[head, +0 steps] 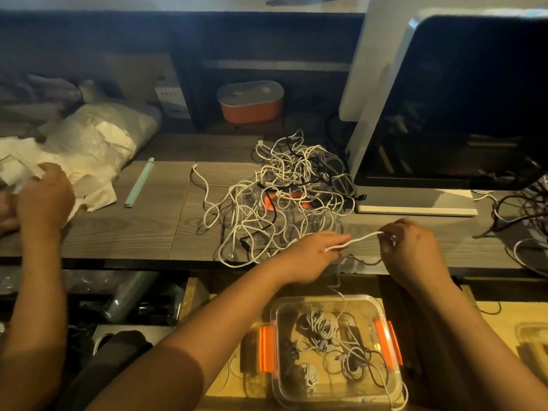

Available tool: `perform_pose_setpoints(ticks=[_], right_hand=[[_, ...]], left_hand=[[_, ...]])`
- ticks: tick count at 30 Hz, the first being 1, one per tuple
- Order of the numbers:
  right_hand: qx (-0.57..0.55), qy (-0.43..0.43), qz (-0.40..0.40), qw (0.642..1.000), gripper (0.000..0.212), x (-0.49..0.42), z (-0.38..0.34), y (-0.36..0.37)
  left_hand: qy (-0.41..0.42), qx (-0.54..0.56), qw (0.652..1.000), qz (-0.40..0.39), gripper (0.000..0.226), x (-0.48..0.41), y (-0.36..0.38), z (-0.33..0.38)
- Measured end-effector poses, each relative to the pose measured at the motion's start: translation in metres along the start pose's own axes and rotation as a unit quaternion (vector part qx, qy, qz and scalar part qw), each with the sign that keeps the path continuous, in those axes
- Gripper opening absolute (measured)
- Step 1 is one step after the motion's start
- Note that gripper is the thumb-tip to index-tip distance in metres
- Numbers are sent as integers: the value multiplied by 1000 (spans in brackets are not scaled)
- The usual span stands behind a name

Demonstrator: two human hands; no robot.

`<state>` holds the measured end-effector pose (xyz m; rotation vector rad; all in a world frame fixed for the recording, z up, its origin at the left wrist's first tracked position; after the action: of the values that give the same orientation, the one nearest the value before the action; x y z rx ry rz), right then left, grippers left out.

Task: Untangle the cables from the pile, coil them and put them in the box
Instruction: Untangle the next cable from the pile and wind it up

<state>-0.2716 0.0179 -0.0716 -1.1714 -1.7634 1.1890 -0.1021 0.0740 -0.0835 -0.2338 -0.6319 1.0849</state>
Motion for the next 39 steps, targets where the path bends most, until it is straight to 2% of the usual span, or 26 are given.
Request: perform_pose_setpoints(ticks=[2, 4, 7, 9, 11, 12, 13, 15, 16, 18, 19, 22, 26, 30, 33, 36, 37, 39], right_hand=[[-32, 14, -41, 999, 18, 1, -3, 5], [-44, 38, -72, 996, 20, 2, -7, 15], [-58, 53, -86, 993, 22, 4, -14, 24], [-95, 27, -123, 987, 19, 6, -22, 30], [-162, -1, -135, 977, 24, 11, -35, 33], [-187, -17, -125, 974, 25, 12, -43, 33], [-201, -36, -117, 972, 25, 14, -50, 32], [-215, -58, -129, 966, 24, 16, -63, 30], [-222, -61, -154, 961, 24, 17, -67, 28], [-221, -69, -231, 945, 21, 19, -71, 24], [-207, -75, -269, 937, 21, 19, -70, 21], [-149, -82, -338, 926, 18, 20, -66, 10], [-121, -98, -352, 923, 18, 20, -63, -11], [-113, -107, -285, 946, 15, 15, -53, -20], [-96, -102, -191, 972, 17, 12, -43, -20], [-143, -68, -121, 980, 20, 9, -31, -25], [-157, -57, -108, 980, 20, 8, -29, -25], [-170, -49, -85, 981, 19, 7, -27, -26]], left_hand=[[50, 133, 990, 4, 45, 8, 0, 14], [106, 240, 965, 14, 42, 13, 0, 24], [181, 329, 926, 47, 39, 12, 0, 36], [189, 417, 882, 109, 31, 6, 0, 46], [191, 482, 824, 229, 27, -4, 0, 52], [194, 465, 810, 299, 24, -9, -1, 52], [189, 414, 811, 368, 22, -13, -1, 50], [157, 239, 833, 474, 21, -21, -5, 43], [139, 121, 848, 497, 22, -23, -8, 39], [135, -112, 860, 479, 24, -27, -11, 31], [137, -184, 864, 449, 25, -28, -13, 28], [61, -270, 897, 345, 27, -32, -16, 22], [-49, -314, 895, 313, 27, -36, -32, 0], [-93, -302, 906, 282, 30, -32, -39, -29], [-97, -256, 940, 205, 60, -26, -30, -30], [-79, -206, 968, 121, 80, -18, -25, -29], [-71, -216, 968, 106, 83, -15, -23, -27], [-66, -258, 960, 88, 73, -14, -20, -24]])
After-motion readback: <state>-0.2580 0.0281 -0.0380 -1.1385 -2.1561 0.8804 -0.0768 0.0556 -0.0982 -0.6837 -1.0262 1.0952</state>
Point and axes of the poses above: each hand's wrist, its own x-axis away from the middle knuckle, its own y-axis out of the palm, z = x × y, the point moved 1 cm from there along -x, towards the middle knuckle, and after that the axes turned 7 degrees about -z, right-handed, at the moved point
